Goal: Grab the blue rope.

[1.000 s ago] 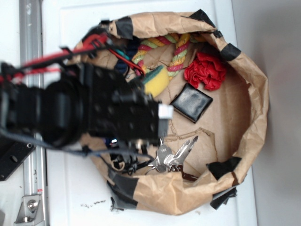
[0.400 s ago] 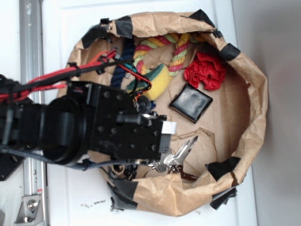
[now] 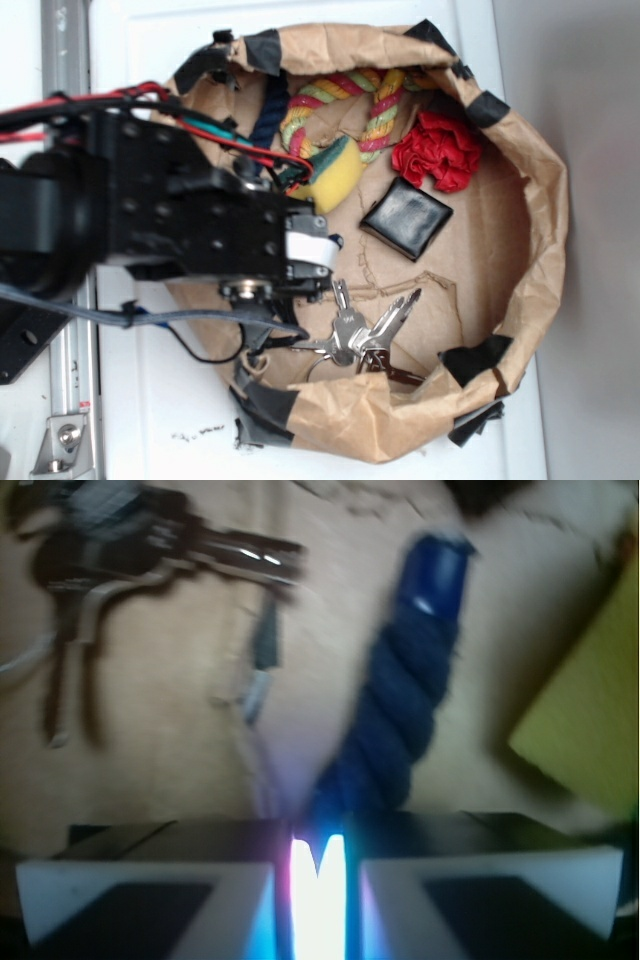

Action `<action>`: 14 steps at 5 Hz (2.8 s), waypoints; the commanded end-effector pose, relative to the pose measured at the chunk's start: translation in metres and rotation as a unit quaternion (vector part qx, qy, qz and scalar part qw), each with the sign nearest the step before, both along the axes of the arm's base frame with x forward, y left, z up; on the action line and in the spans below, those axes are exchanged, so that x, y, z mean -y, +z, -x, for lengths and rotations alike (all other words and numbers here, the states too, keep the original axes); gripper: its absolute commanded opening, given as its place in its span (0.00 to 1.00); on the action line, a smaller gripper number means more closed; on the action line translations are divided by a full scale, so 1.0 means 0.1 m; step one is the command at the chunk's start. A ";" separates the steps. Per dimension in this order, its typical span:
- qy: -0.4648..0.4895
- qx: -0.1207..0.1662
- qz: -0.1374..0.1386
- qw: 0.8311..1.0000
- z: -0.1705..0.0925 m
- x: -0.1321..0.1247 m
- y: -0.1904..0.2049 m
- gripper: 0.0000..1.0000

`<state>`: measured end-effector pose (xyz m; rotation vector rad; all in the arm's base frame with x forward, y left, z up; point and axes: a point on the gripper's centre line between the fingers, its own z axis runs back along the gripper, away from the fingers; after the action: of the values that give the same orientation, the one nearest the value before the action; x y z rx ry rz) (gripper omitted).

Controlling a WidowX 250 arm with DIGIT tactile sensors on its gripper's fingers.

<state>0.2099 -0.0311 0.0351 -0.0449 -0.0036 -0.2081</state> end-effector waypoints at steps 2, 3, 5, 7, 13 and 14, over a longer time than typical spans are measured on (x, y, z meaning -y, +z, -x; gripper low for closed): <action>0.092 0.113 0.045 0.988 -0.30 -0.53 1.21 0.00; 0.084 0.098 0.035 0.991 -0.36 -0.51 1.16 0.00; 0.072 0.046 0.055 0.995 -0.10 -0.44 0.60 1.00; 0.083 -0.018 0.027 0.996 0.20 -0.32 0.01 1.00; 0.075 0.018 0.092 0.993 -0.09 0.09 -0.05 1.00; 0.094 0.044 0.087 0.991 -0.16 0.01 -0.04 1.00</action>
<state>0.2281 -0.0373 0.0255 -0.2067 -0.0576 -0.0142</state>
